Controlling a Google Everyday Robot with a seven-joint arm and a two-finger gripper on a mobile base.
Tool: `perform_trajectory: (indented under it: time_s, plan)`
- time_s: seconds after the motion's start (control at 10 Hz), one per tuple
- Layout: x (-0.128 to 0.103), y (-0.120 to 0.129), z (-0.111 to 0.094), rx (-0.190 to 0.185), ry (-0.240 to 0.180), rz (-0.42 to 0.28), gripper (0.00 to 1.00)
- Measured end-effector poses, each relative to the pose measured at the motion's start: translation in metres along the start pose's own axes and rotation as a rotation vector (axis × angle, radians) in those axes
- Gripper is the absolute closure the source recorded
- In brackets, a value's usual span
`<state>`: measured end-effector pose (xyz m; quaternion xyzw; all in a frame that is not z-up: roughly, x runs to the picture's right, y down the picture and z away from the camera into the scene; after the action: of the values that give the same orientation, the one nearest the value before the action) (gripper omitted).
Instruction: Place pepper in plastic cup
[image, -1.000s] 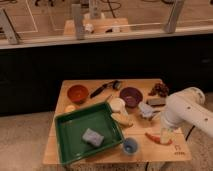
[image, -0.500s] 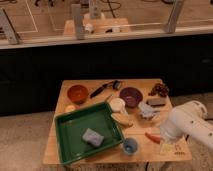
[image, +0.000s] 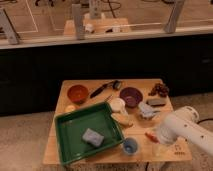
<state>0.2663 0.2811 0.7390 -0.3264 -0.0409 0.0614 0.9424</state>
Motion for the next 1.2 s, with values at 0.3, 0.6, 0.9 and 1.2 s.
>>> perform_trajectory:
  time_s: [0.3,0.6,0.9,1.2]
  plan:
    - [-0.001,-0.003,0.002,0.001,-0.001,0.002,0.20]
    - [-0.001,-0.011,0.013,0.009,0.009,0.040,0.20]
    - [0.004,-0.020,0.020,0.013,0.020,0.060,0.20]
    - [0.008,-0.028,0.033,0.014,0.007,0.058,0.20]
